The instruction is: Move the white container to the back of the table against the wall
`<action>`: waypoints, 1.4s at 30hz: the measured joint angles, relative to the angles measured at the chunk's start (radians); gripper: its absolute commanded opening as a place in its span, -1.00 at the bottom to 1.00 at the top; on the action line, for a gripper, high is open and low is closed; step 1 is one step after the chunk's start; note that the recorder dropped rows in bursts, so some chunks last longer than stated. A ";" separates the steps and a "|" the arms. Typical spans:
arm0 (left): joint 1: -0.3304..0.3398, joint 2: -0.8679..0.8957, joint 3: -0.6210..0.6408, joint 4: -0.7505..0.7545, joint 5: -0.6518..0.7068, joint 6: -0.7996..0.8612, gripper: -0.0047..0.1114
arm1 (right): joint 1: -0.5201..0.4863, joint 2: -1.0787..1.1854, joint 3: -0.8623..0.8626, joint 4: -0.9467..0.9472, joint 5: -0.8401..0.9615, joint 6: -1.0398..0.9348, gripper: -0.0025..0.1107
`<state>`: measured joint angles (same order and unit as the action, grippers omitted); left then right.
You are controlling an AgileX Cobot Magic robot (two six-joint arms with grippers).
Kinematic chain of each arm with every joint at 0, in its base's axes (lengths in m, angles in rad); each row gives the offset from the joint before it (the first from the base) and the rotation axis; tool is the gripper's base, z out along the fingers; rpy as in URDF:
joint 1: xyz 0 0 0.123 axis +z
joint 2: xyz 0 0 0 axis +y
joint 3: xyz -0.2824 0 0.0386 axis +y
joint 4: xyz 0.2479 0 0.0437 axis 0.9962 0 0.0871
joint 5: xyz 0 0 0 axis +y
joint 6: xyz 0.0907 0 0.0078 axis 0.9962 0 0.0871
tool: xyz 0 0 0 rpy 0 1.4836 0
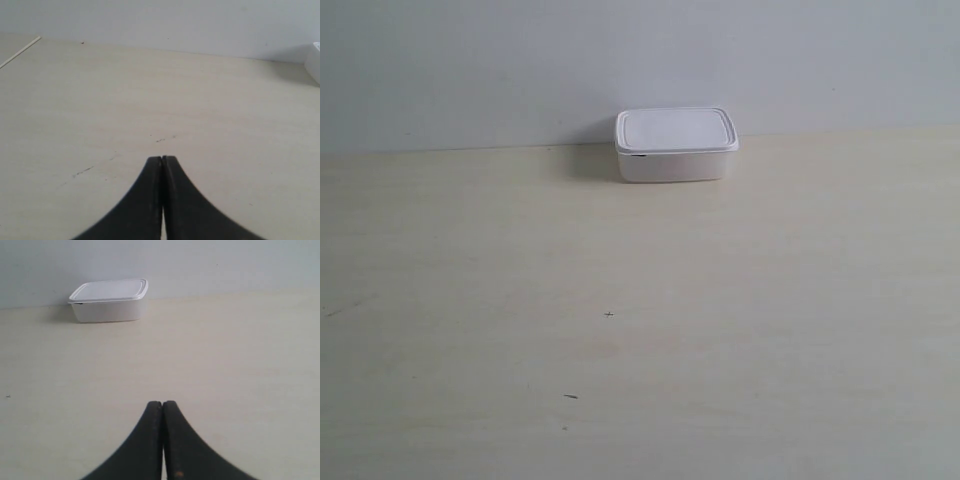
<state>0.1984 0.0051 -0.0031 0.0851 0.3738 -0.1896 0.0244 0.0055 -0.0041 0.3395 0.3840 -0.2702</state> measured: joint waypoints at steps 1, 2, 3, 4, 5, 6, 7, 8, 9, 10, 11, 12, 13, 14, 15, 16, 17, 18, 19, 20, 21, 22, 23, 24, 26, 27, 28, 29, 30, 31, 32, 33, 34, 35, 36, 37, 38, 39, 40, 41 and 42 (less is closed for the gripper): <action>0.000 0.000 0.000 0.000 0.000 0.000 -0.92 | 0.009 0.000 0.000 -0.030 -0.006 0.018 -0.96; 0.000 0.000 0.000 0.000 0.000 0.000 -0.92 | 0.013 0.000 0.000 -0.054 -0.010 0.040 -0.96; 0.000 0.000 0.000 0.000 0.000 0.000 -0.92 | 0.016 0.000 0.000 -0.072 -0.012 0.056 -0.96; 0.000 0.000 0.000 0.000 0.000 0.000 -0.92 | 0.018 0.000 0.000 -0.091 -0.015 0.077 -0.96; 0.000 0.000 0.000 0.000 0.000 0.000 -0.92 | 0.020 0.000 0.000 -0.103 -0.015 0.090 -0.96; 0.000 0.000 0.000 0.000 0.000 0.000 -0.92 | 0.020 0.000 0.000 -0.109 -0.015 0.100 -0.96; 0.000 0.000 0.000 0.000 0.000 0.000 -0.92 | 0.020 0.000 0.000 -0.119 -0.015 0.109 -0.96; 0.000 0.000 0.000 0.000 0.000 0.000 -0.92 | 0.022 0.000 0.000 -0.127 -0.015 0.112 -0.96; 0.000 0.000 0.000 0.000 0.000 0.000 -0.92 | 0.028 0.000 0.000 -0.138 -0.017 0.117 -0.96; 0.000 0.000 0.000 0.000 0.000 0.000 -0.92 | 0.038 0.000 0.000 -0.160 -0.021 0.133 -0.96; 0.000 0.000 0.000 0.000 0.000 0.000 -0.92 | 0.050 0.000 0.000 -0.179 -0.023 0.154 -0.96; 0.000 0.000 0.000 0.000 0.000 0.000 -0.92 | 0.058 0.000 0.000 -0.197 -0.023 0.171 -0.96; 0.000 0.000 0.000 0.000 0.000 0.000 -0.92 | 0.069 0.000 0.000 -0.219 -0.025 0.197 -0.96; 0.000 0.000 0.000 0.000 0.000 0.000 -0.92 | 0.074 0.000 0.000 -0.232 -0.027 0.211 -0.96; 0.000 0.000 0.000 0.000 0.000 0.000 -0.92 | 0.076 0.000 0.000 -0.243 -0.026 0.222 -0.96; 0.000 0.000 0.000 0.000 0.000 0.000 -0.92 | 0.079 0.000 0.000 -0.250 -0.027 0.233 -0.96; 0.000 0.000 0.000 0.000 0.000 0.000 -0.92 | 0.079 0.000 0.000 -0.254 -0.029 0.238 -0.96; 0.000 0.000 0.000 0.000 0.000 0.000 -0.92 | 0.079 0.000 0.000 -0.256 -0.029 0.241 -0.96; 0.000 0.000 0.000 0.000 0.000 0.000 -0.92 | 0.079 0.000 0.000 -0.260 -0.029 0.244 -0.96; 0.000 0.000 0.000 0.000 0.000 0.000 -0.92 | 0.079 0.000 0.000 -0.259 -0.029 0.246 -0.96; 0.000 0.000 0.000 0.000 0.000 0.000 -0.92 | 0.079 0.000 0.000 -0.259 -0.029 0.248 -0.96; 0.000 0.000 0.000 0.000 0.000 0.000 -0.92 | 0.079 0.000 0.000 -0.259 -0.029 0.248 -0.96; 0.000 0.000 0.000 0.000 0.000 0.000 -0.92 | 0.079 0.000 0.000 -0.259 -0.029 0.250 -0.96; 0.000 0.000 0.000 0.000 0.000 0.000 -0.92 | 0.079 0.000 0.000 -0.259 -0.029 0.252 -0.96; 0.000 0.000 0.000 0.000 0.000 0.000 -0.92 | 0.079 0.000 0.000 -0.259 -0.029 0.252 -0.96; 0.000 0.000 0.000 0.000 0.000 0.000 -0.92 | 0.079 0.000 0.000 -0.259 -0.029 0.252 -0.96; 0.000 0.000 0.000 0.000 0.000 0.000 -0.92 | 0.079 0.000 0.000 -0.259 -0.029 0.254 -0.96; 0.000 0.000 0.000 0.000 0.000 0.000 -0.92 | 0.079 0.000 0.000 -0.259 -0.029 0.254 -0.96; 0.000 0.000 0.000 0.002 0.000 0.000 -0.92 | 0.079 0.000 0.000 -0.259 -0.029 0.255 -0.96; 0.000 0.000 0.000 0.002 0.000 0.000 -0.92 | 0.079 0.000 0.000 -0.256 -0.029 0.255 -0.96; 0.000 0.000 0.000 0.002 0.000 0.000 -0.92 | 0.079 0.000 0.000 -0.245 -0.029 0.255 -0.96; 0.000 0.000 0.000 0.002 0.000 0.000 -0.92 | 0.079 0.000 0.000 -0.234 -0.029 0.255 -0.96; 0.000 0.000 0.000 0.002 0.000 0.000 -0.92 | 0.079 0.000 0.000 -0.217 -0.029 0.255 -0.96; 0.000 0.000 0.000 0.002 0.000 0.000 -0.92 | 0.079 0.000 0.000 -0.200 -0.029 0.255 -0.96; 0.000 0.000 0.000 0.002 0.000 0.000 -0.92 | 0.079 0.000 0.000 -0.186 -0.029 0.255 -0.96; 0.000 0.000 0.000 0.002 0.000 0.000 -0.92 | 0.079 0.000 0.000 -0.176 -0.029 0.255 -0.96; 0.000 0.000 0.000 0.002 0.000 0.000 -0.92 | 0.079 0.000 0.000 -0.170 -0.029 0.255 -0.96; 0.000 0.000 0.000 0.002 0.000 0.000 -0.92 | 0.079 0.000 0.000 -0.168 -0.029 0.255 -0.96; 0.000 0.000 0.000 0.002 0.000 0.000 -0.92 | 0.079 0.000 0.000 -0.166 -0.029 0.255 -0.96; 0.000 0.000 0.000 0.002 0.000 0.000 -0.92 | 0.079 0.000 0.000 -0.163 -0.029 0.255 -0.96; 0.000 0.000 0.000 0.002 0.000 0.000 -0.92 | 0.079 0.000 0.000 -0.163 -0.029 0.255 -0.96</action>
<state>0.1984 0.0051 -0.0031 0.0866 0.3738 -0.1896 0.1030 0.0055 -0.0041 0.1762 0.3553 -0.0147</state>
